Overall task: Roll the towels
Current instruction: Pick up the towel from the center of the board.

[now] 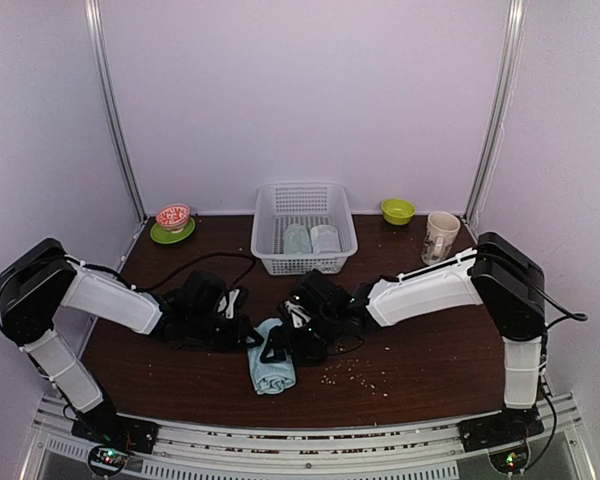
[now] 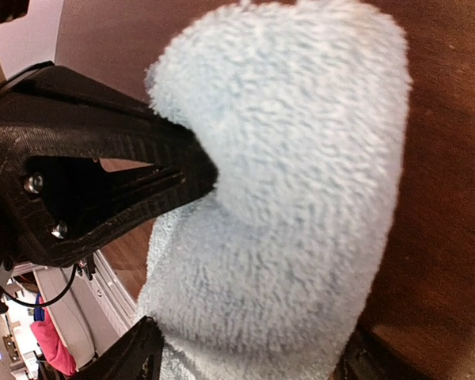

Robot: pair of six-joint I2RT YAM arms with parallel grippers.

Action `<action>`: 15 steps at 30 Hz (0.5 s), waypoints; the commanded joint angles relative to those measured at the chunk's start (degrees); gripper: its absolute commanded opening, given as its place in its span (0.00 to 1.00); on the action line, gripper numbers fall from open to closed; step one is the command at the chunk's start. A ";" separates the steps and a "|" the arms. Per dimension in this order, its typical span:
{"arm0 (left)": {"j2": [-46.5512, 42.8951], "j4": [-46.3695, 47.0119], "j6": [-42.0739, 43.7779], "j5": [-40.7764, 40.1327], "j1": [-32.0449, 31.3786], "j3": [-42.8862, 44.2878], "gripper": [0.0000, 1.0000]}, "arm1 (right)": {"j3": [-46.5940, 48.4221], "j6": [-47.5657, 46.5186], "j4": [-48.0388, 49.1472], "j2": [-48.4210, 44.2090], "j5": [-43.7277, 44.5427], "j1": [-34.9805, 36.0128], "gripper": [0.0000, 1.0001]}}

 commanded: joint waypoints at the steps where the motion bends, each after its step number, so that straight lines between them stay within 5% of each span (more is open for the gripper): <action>1: 2.05 -6.64 -0.34 -2.86 0.66 -2.73 0.00 | -2.17 3.11 1.84 -3.00 2.27 -1.28 0.75; 8: 1.85 -6.35 -0.53 -2.46 0.57 -2.37 0.00 | 8.25 -2.22 -11.92 2.97 3.68 1.06 0.77; 15: 1.04 -6.42 -0.53 -2.08 0.58 -2.41 0.00 | 10.99 -3.75 -15.32 7.39 2.93 2.84 0.70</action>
